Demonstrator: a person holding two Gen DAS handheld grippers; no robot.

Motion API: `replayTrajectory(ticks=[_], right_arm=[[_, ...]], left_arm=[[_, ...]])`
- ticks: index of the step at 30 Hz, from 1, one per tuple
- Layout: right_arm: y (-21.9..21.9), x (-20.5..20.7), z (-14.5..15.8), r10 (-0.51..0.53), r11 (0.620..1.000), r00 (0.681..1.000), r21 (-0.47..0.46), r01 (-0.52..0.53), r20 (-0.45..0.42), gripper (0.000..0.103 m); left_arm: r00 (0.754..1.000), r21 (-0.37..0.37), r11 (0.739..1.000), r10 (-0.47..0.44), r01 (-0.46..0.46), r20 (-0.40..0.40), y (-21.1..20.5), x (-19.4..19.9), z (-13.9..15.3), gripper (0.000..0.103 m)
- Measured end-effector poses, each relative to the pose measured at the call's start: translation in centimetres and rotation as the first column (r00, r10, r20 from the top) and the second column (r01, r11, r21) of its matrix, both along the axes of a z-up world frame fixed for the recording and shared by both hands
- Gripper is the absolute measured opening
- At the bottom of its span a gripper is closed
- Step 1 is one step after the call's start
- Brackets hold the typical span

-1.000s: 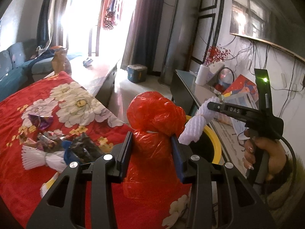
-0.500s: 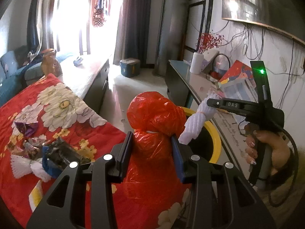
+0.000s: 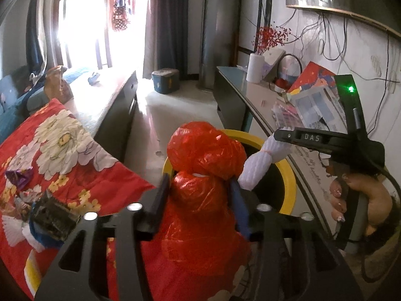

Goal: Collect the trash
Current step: 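Carry the red bag and mesh sleeve to the yellow bin and release them, then move both open tools back toward the remaining trash on the bed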

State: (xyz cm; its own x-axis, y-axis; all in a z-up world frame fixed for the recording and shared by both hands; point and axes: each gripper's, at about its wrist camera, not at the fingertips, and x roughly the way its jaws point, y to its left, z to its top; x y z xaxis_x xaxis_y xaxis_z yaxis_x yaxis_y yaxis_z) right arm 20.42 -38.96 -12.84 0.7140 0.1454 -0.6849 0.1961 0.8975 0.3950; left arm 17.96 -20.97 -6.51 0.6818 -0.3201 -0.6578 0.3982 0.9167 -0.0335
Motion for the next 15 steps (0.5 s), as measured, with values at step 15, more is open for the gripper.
replayTrajectory(ticks=[15], right_arm=[[1.7,-1.0,2.8,0.021,1.0,0.996,-0.022,-0.019,0.09,0.069]], left_arm=[[0.991,-0.061,0.99,0.128,-0.125,0.041,4.2,-0.8,1.8,0.093]])
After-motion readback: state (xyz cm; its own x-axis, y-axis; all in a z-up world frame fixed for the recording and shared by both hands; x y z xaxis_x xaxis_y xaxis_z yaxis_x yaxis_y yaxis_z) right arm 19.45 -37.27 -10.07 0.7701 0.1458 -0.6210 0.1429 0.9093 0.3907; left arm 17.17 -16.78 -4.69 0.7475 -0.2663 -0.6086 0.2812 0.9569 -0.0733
